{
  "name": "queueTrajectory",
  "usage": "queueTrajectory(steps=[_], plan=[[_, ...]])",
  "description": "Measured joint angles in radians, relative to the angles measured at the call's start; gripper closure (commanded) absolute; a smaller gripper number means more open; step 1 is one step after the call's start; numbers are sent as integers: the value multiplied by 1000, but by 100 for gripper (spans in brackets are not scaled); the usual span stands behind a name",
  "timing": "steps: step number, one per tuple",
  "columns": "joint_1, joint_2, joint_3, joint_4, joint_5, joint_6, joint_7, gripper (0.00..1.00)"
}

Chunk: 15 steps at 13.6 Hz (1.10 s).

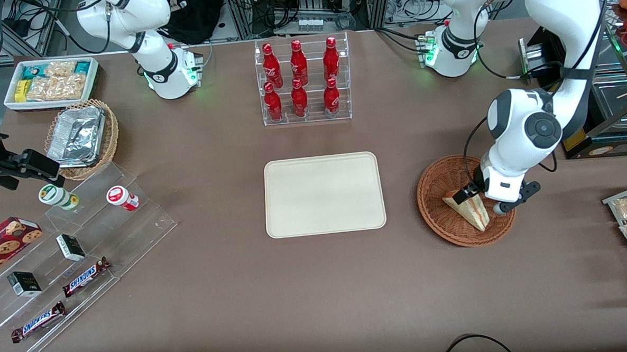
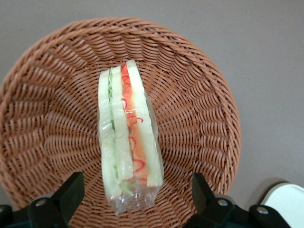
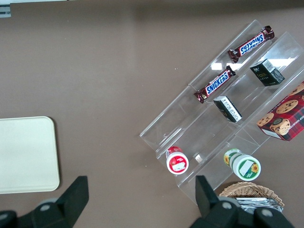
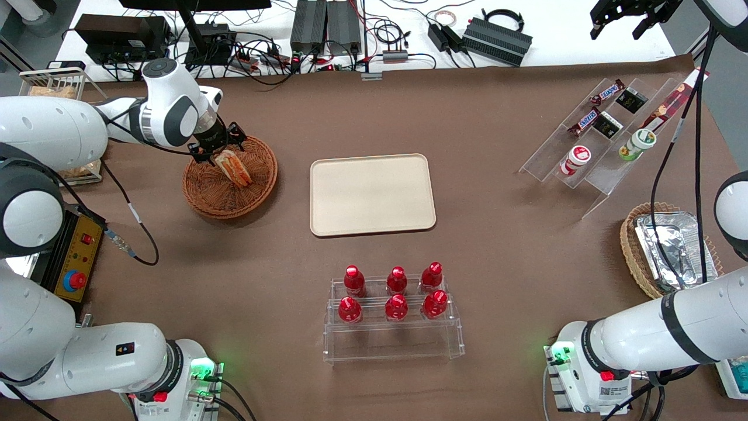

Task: Place sandwich from basket to tray
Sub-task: 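Lower the left gripper and close it on the sandwich wrapper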

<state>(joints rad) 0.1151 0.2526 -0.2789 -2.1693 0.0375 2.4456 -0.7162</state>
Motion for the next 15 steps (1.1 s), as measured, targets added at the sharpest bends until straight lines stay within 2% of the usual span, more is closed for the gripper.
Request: queueTrajectory(steps=[1, 2, 3, 5, 6, 12, 15], plan=[[1, 12, 0, 0, 0, 4, -3, 2], [2, 21, 0, 0, 0, 7, -4, 14], [3, 27, 0, 0, 0, 10, -5, 29], [6, 36, 0, 4, 0, 13, -5, 70], [6, 41, 0, 8, 0, 13, -5, 85], [6, 53, 1, 49, 0, 6, -6, 94], [6, 35, 3, 120, 0, -130, -6, 94]])
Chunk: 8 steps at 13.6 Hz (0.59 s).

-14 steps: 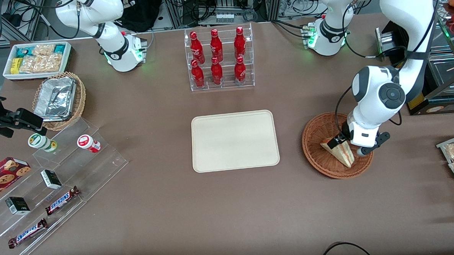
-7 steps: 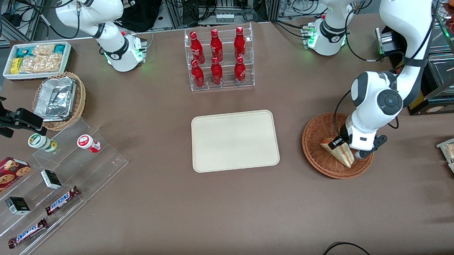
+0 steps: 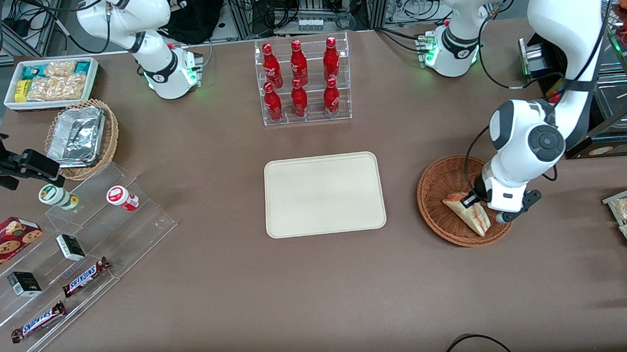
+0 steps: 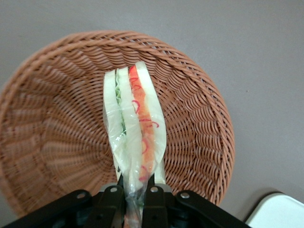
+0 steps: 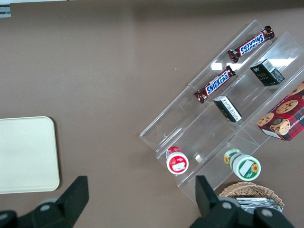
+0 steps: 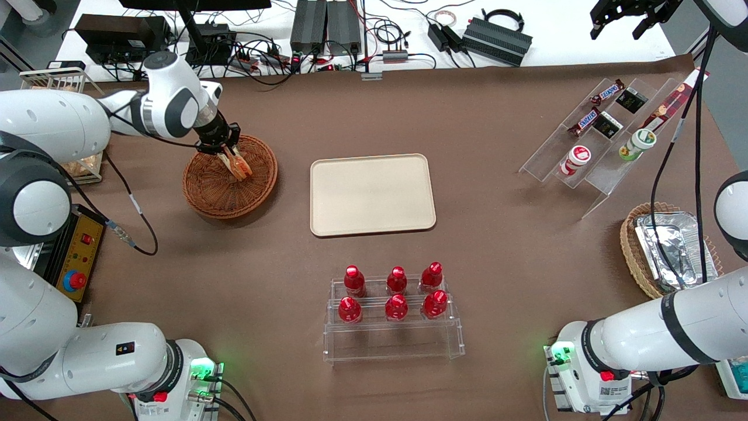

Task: Place sandwich from basket to tray
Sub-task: 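Lift the sandwich and carry it over the cream tray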

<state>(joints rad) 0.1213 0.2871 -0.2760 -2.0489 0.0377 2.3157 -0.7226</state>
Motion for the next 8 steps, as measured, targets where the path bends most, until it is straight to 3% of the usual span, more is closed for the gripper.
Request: queueTrajectory(steps=[5, 8], plan=[[-33, -86, -21, 205, 1, -369, 1, 93], [-144, -93, -33, 243, 1, -421, 1, 91]])
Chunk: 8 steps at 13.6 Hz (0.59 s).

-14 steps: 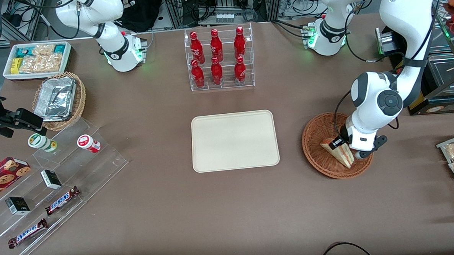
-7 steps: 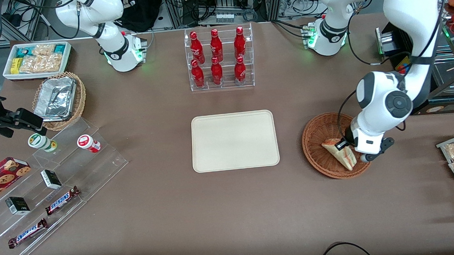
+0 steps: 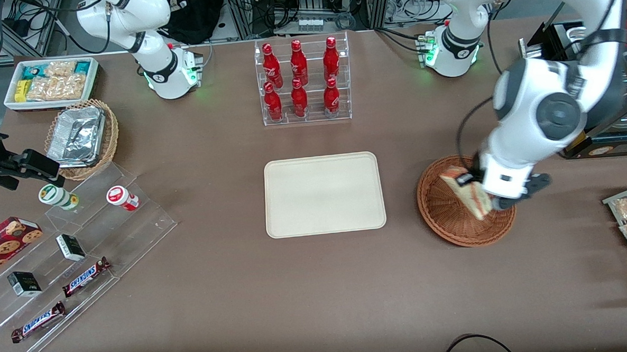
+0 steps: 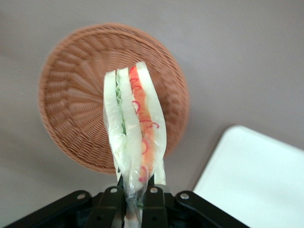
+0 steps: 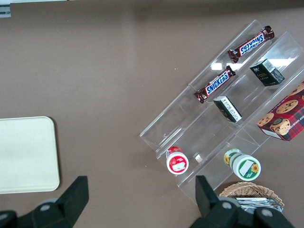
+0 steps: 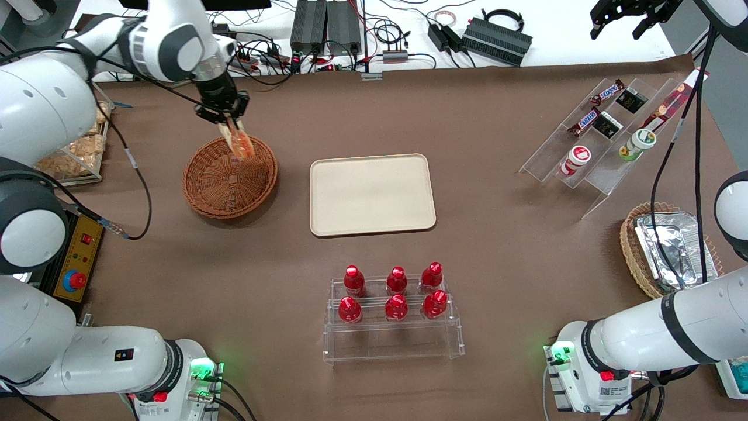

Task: Place sandwich from basket to tray
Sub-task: 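Lift the sandwich and carry it over the cream tray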

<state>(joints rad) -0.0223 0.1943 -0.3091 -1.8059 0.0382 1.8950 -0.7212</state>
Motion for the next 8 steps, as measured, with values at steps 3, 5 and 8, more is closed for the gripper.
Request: queueTrajectory(steps=[3, 5, 8], plan=[[-144, 34, -7, 9, 0, 3, -6, 91], [-218, 80, -9, 41, -2, 23, -14, 91], [-311, 187, -9, 112, -2, 111, -46, 90]])
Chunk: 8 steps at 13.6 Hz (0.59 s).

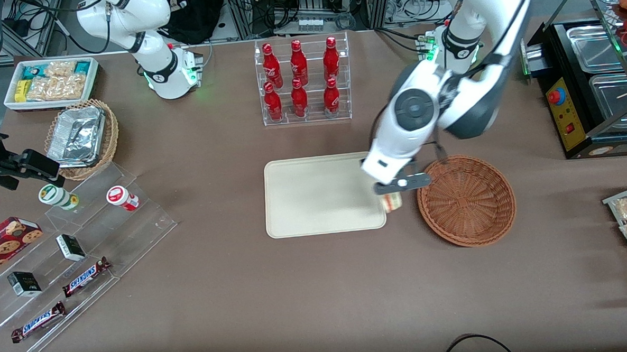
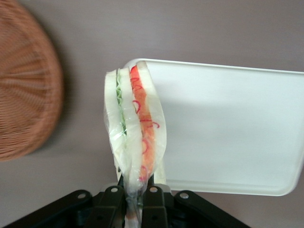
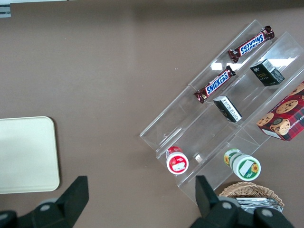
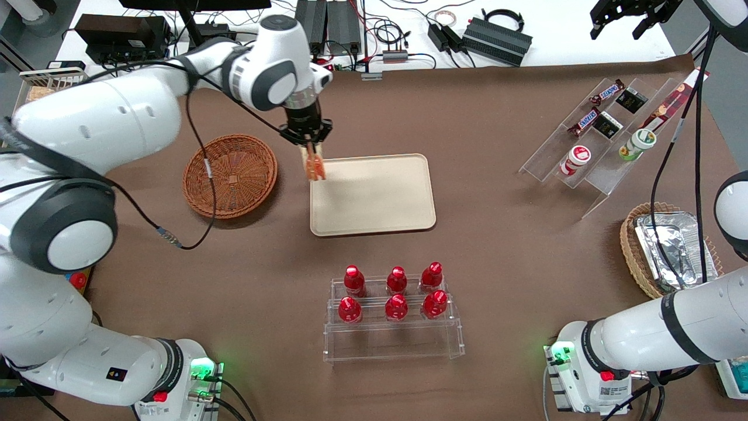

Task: Place sandwich from basket to tray
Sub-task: 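Lift the sandwich and carry it over the cream tray, then lower the sandwich onto the tray and open the left gripper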

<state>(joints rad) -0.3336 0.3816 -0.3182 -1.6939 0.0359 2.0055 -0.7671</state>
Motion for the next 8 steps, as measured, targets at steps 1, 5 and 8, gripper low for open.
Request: queueTrajectory(steps=[1, 5, 8], plan=[[-26, 40, 0, 16, 0, 46, -17, 90], [-101, 152, 0, 42, 0, 147, -40, 90], [-117, 183, 0, 47, 1, 172, -41, 91]])
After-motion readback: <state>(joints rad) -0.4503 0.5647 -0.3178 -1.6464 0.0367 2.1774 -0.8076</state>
